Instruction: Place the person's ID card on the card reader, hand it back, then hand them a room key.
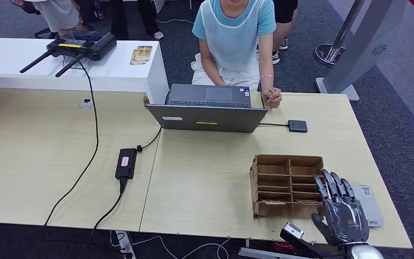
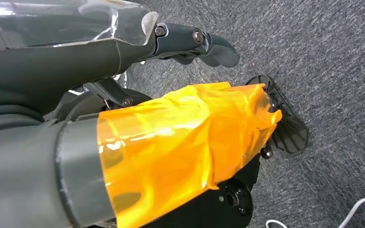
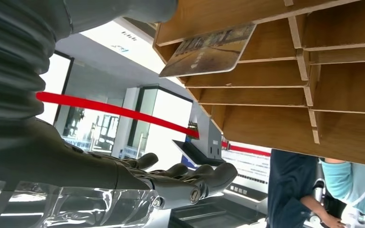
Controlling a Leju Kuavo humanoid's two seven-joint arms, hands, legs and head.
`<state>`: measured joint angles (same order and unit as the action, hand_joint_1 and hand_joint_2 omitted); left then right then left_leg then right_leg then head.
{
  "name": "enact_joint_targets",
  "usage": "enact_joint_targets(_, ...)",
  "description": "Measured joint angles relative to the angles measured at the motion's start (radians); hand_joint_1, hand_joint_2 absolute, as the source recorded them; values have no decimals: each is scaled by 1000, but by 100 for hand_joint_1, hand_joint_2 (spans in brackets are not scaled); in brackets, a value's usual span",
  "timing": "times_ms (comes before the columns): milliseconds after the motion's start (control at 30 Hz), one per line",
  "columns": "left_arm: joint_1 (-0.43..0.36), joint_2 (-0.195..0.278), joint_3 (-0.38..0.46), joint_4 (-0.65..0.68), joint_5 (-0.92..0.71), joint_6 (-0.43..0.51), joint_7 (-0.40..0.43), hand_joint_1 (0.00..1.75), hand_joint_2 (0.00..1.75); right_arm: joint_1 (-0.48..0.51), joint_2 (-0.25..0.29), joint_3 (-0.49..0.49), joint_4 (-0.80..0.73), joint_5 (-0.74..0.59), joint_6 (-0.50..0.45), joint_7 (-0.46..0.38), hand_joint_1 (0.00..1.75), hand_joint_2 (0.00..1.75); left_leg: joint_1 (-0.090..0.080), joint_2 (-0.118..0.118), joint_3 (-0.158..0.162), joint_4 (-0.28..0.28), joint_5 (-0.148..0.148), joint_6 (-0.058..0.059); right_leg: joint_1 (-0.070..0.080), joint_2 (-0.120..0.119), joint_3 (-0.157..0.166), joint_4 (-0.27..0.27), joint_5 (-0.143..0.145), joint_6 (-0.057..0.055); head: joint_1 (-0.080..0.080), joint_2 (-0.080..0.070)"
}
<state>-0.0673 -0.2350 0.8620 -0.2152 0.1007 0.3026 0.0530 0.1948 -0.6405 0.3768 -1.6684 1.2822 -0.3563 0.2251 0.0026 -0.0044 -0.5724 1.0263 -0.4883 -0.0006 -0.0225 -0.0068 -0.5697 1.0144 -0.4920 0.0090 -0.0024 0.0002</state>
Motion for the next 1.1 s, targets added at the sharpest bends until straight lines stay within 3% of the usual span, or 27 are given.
enact_joint_targets(233,0,1,-14,0,-13,0,4,0,0,-20,0,0,13,-13,5,-16,42,175,0,0,0,0,0,0,0,0,0,0,0,0,0,0)
enact_joint_targets(367,0,3,-21,0,-14,0,6,0,0,-25,0,0,20,-13,5,-19,51,175,0,0,0,0,0,0,0,0,0,0,0,0,0,0)
enact_joint_targets(667,0,4,-33,0,-30,-5,12,0,0,-33,0,0,31,-18,20,-26,44,175,0,0,0,0,0,0,0,0,0,0,0,0,0,0)
enact_joint_targets(1000,1,7,-52,0,-48,-11,16,0,0,-35,-6,0,36,-51,63,-34,48,175,0,0,0,0,0,0,0,0,0,0,0,0,0,0)
enact_joint_targets(1100,1,8,-56,0,-54,-12,17,0,0,-35,-14,0,36,-61,79,-37,58,175,0,0,0,0,0,0,0,0,0,0,0,0,0,0)
